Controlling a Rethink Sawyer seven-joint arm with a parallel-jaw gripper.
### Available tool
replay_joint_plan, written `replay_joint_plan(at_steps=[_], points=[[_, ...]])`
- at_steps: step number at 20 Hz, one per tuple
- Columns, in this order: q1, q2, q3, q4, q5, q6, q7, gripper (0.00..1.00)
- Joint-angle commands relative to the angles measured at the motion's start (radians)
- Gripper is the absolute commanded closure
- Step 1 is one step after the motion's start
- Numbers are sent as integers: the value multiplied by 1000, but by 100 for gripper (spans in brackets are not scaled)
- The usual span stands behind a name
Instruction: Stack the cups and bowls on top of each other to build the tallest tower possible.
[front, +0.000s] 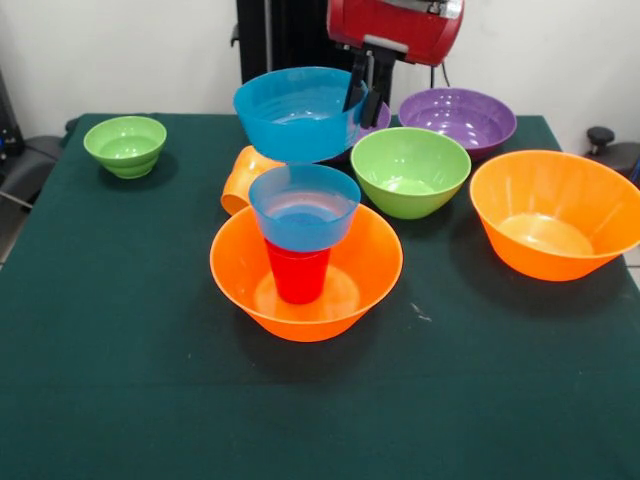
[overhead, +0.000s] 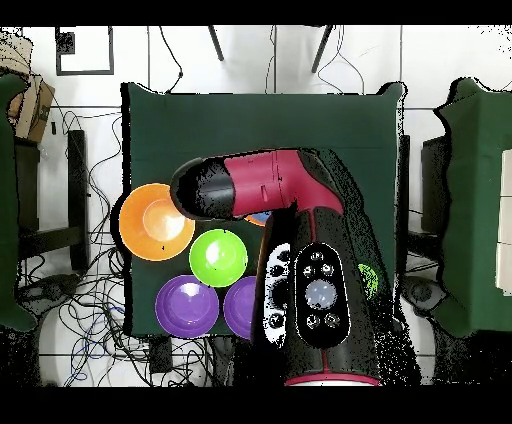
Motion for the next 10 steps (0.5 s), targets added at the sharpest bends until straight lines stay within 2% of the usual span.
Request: replay_joint_plan(at_steps=[1, 10], points=[[-13, 48, 23, -61, -101, 38, -123, 100], [1, 90, 9, -98, -115, 26, -110, 100]])
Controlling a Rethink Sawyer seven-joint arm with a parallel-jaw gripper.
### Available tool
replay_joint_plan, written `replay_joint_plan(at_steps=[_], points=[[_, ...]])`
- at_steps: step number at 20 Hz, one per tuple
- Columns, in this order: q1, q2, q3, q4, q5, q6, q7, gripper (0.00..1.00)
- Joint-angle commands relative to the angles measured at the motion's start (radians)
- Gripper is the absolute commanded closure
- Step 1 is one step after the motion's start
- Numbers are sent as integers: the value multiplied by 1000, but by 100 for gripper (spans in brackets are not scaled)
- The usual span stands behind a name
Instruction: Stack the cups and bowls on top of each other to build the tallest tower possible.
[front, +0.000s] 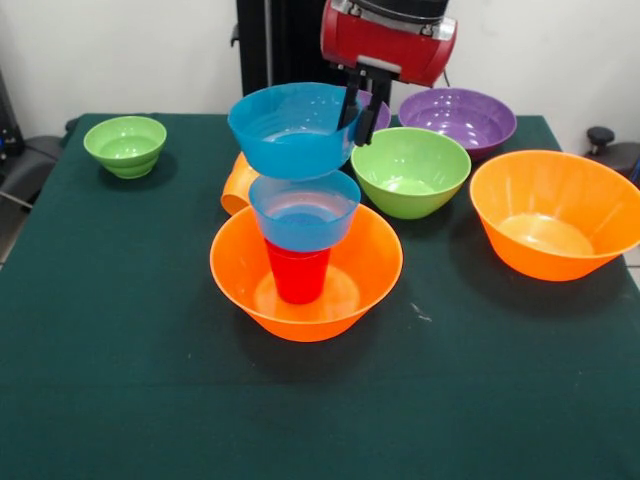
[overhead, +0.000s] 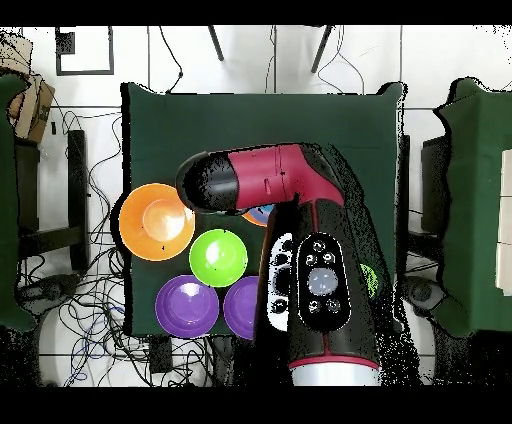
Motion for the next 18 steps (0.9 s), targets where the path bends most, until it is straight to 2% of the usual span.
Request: replay_joint_plan(at_steps=[1, 18], points=[[3, 35, 12, -45, -111, 23, -109, 100], [8, 38, 1, -2, -101, -36, -85, 100]])
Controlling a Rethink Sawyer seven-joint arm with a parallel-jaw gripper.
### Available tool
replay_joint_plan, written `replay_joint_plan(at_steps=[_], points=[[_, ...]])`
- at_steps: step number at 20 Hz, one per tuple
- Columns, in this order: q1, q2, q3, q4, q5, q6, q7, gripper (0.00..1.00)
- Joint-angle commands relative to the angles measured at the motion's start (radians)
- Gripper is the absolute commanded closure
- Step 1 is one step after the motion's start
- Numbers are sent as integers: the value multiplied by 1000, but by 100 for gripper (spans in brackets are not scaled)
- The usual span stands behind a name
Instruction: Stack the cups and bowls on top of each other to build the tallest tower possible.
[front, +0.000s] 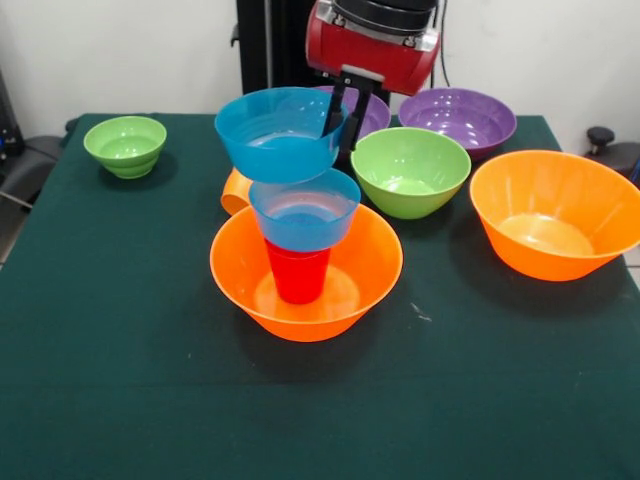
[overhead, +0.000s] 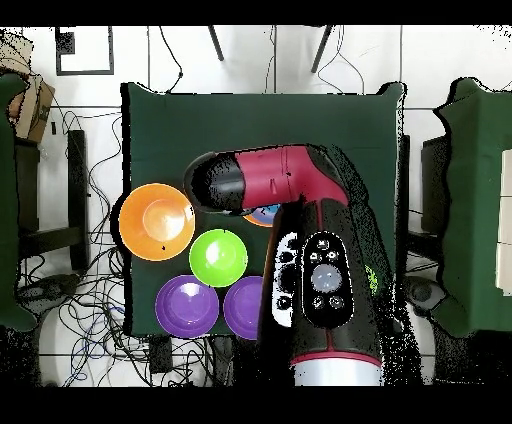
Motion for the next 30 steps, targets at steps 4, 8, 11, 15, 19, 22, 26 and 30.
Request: replay_joint_plan(at_steps=[4, 8, 11, 15, 19, 22, 26, 30], points=[[16, 42, 21, -3, -104, -54, -71, 100], [25, 58, 14, -4, -103, -76, -51, 100], [36, 52, 3, 2, -102, -77, -41, 100], [57, 60, -11, 6, -98, -85, -16, 100], [63, 67, -17, -2, -88, -88, -17, 100], [68, 63, -22, 3, -83, -89, -19, 100], [69, 53, -26, 12, -79, -86, -28, 100], [60, 61, -21, -1, -81, -84, -44, 100]])
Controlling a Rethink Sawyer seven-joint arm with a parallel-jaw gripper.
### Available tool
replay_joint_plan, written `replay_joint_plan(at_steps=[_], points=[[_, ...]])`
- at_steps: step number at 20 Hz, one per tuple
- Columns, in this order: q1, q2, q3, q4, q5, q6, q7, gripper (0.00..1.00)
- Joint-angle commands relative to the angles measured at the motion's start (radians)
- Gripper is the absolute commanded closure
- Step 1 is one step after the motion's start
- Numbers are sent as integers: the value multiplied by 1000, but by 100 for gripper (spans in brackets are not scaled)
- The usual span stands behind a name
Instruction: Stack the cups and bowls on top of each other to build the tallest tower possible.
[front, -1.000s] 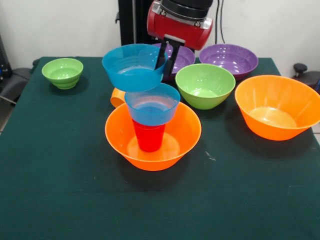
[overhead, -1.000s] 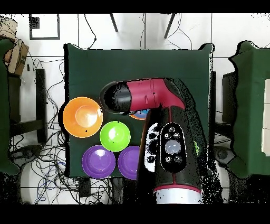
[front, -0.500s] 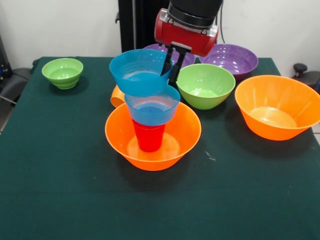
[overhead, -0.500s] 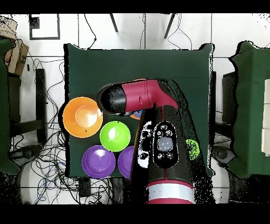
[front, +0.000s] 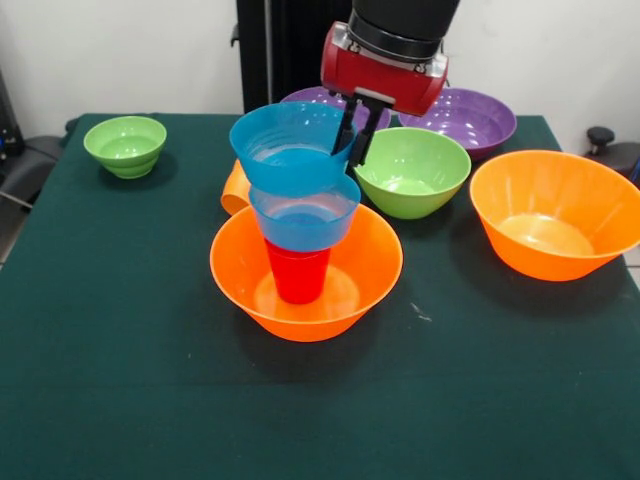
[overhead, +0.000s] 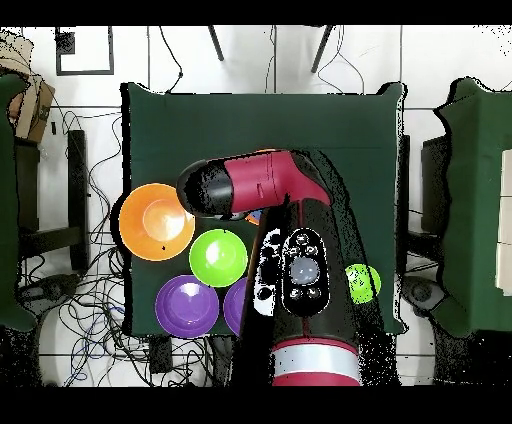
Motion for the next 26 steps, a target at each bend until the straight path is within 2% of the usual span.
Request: replay_joint_plan(at_steps=[1, 10, 26], points=[[5, 9, 25, 8, -82, -63, -43, 100], [-4, 16, 28, 2, -81, -71, -64, 100], [28, 31, 7, 4, -65, -89, -17, 100]])
